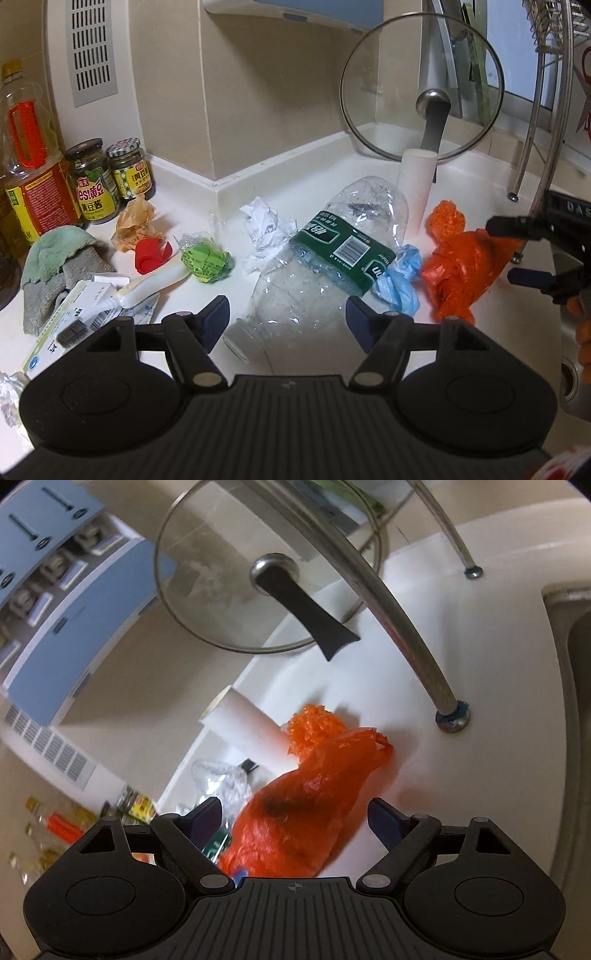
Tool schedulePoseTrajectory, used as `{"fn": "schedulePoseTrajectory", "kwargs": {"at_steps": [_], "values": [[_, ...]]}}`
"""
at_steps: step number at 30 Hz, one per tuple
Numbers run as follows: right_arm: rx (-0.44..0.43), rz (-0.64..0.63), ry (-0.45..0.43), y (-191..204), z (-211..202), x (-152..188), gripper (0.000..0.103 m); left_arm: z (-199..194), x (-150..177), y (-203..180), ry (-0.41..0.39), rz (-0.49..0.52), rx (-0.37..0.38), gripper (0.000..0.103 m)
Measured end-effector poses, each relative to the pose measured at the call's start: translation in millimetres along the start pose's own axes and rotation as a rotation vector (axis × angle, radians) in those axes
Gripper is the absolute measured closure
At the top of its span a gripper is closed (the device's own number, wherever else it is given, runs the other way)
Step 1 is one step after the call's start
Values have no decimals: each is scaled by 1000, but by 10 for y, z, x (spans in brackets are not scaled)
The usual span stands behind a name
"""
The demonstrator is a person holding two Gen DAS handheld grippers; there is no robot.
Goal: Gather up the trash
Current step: 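Grasp the orange plastic bag by the sink with the right tool, then grasp the clear green-label water bottle with the left tool while the right tool holds the bag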
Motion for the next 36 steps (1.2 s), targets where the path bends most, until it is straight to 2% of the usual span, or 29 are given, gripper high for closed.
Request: {"fn": "schedulePoseTrajectory", "kwargs": {"at_steps": [9, 10, 11, 13, 17, 21, 28, 36], "values": [[-18, 88, 1, -96, 155, -3, 18, 124, 18, -17, 5, 40, 12, 31], [-20, 81, -5, -86, 152, -7, 23, 141, 17, -18, 6, 42, 14, 31], [-18, 72, -11, -80, 147, -15, 36, 156, 17, -19, 8, 44, 16, 30], [-23, 65, -6, -76, 162, -26, 55, 183, 19, -24, 12, 51, 20, 30], [-33, 52, -22, -65, 106, -70, 68, 238, 24, -44, 17, 75, 24, 28], [-13, -75, -52, 97, -44, -157, 70, 303, 21, -56, 19, 108, 23, 23], [92, -381, -61, 489, -180, -212, 70, 491, 17, -101, 49, 171, 31, 20], [156, -512, -32, 584, -105, -113, 70, 707, 10, -153, 76, 238, 34, 18]]}}
Point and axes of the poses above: each gripper's, at about its wrist camera, not at the fingertips, and z roughly the way its jaws point, y to its left, x to its underside, the point moved 3 cm from there along z, roughly the way its jaws point, and after that the axes turned 8 degrees about -z, right-handed, at the moved point
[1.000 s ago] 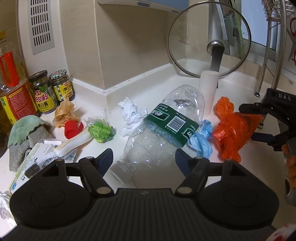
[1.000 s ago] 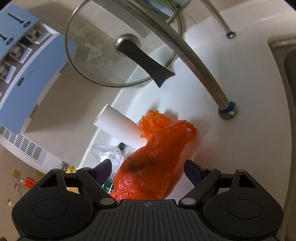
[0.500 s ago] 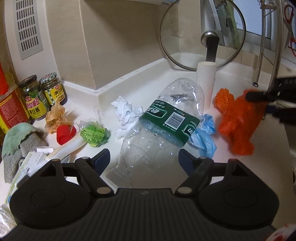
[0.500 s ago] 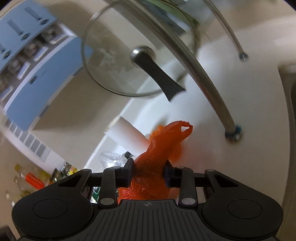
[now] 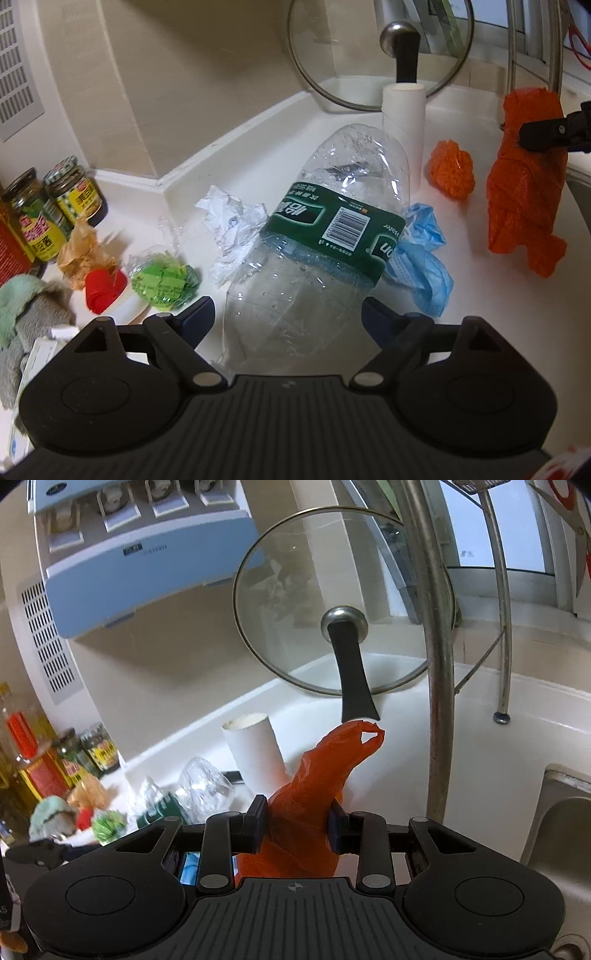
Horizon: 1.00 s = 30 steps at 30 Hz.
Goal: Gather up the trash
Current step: 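Grasp the clear green-label water bottle with the left tool while the right tool holds the bag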
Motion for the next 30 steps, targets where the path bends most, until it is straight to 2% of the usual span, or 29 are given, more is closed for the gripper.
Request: {"fn": "schedulePoseTrajectory", "kwargs": {"at_steps": [9, 12, 18, 30], "values": [[19, 38, 11, -155, 0, 14, 69, 138, -17, -83, 9, 84, -9, 17], [20, 45, 14, -176, -6, 9, 69, 120, -11, -91, -1, 90, -4, 21], [19, 54, 24, -200, -8, 38, 69, -21, 14, -75, -34, 70, 7, 21], [15, 34, 21, -121, -87, 72, 69, -510, 86, 66, -100, -35, 14, 23]]}}
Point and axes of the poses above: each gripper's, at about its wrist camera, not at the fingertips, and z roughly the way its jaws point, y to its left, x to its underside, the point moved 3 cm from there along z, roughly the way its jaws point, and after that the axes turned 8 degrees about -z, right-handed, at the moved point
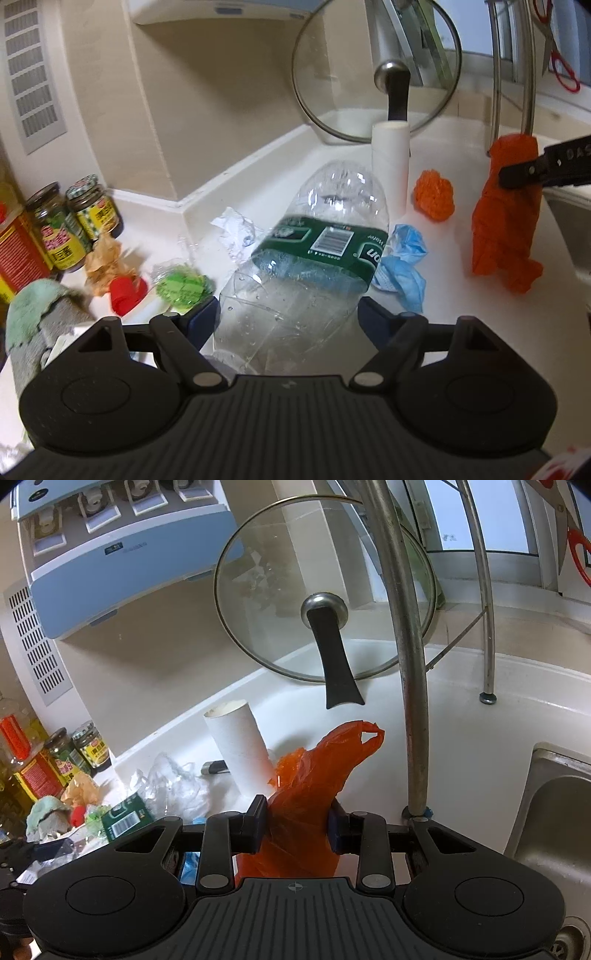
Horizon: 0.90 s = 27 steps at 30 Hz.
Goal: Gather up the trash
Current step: 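Grasp the clear green-label water bottle with the left tool while the right tool holds the bag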
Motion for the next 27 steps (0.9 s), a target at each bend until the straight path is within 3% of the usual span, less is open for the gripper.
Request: {"fn": "schedulePoseTrajectory", "kwargs": {"at_steps": [10, 17, 27], "values": [[-13, -25, -7, 159, -166, 76, 69, -408, 317, 211, 20, -62, -30, 24], [-17, -39, 6, 254, -197, 142, 69, -229, 493, 419, 93, -64, -79, 24], [-12, -42, 5, 190, -180, 122, 69, -39, 332, 437, 131, -43, -9, 17]]}}
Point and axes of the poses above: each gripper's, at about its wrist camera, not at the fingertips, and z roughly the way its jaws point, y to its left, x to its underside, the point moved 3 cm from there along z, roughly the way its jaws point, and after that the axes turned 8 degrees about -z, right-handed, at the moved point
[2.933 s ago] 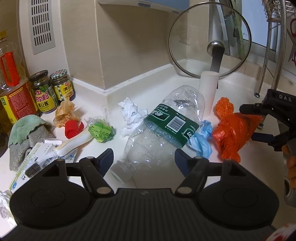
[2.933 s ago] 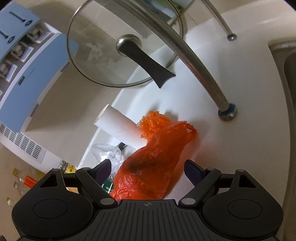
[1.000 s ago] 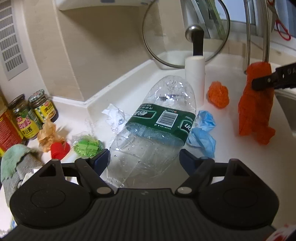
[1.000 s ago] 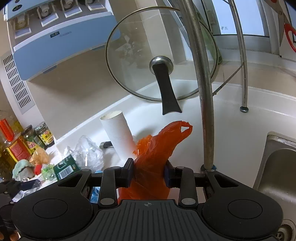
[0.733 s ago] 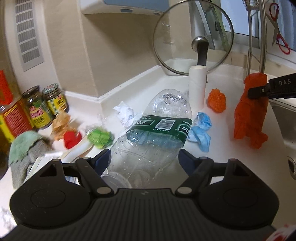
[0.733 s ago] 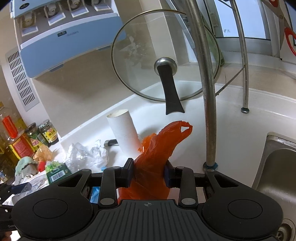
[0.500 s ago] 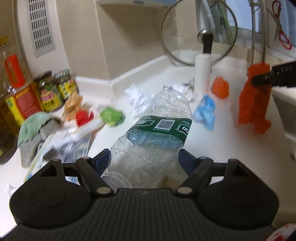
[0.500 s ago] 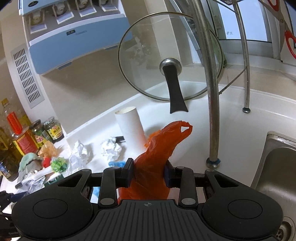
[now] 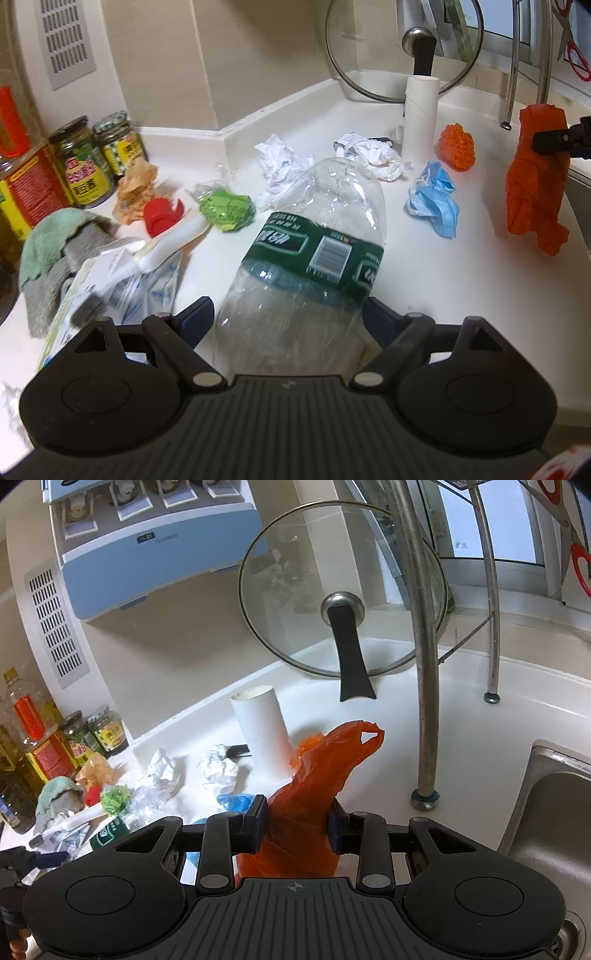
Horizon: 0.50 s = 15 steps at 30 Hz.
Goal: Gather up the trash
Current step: 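Grasp the clear green-label water bottle with the left tool while the right tool holds the bag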
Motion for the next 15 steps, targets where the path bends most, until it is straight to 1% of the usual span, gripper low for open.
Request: {"fn": "schedulePoseTrajectory", "kwargs": {"at_steps": [3, 6, 9, 12, 13, 15], "values": [[2, 4, 1, -35, 14, -6, 69, 109, -71, -34, 18, 20, 15, 15], [6, 9, 3, -67, 25, -5, 69, 216, -105, -104, 35, 76, 10, 13], [8, 10, 5, -97, 33, -1, 69, 246, -117, -135, 24, 97, 15, 14], [10, 12, 7, -116, 35, 5, 69, 225, -130, -149, 8, 102, 15, 20], [10, 13, 7, -121, 34, 7, 69, 205, -134, -147, 0, 97, 20, 25], [11, 13, 6, -121, 31, 8, 69, 136, -162, -123, -23, 71, 36, 40]]}}
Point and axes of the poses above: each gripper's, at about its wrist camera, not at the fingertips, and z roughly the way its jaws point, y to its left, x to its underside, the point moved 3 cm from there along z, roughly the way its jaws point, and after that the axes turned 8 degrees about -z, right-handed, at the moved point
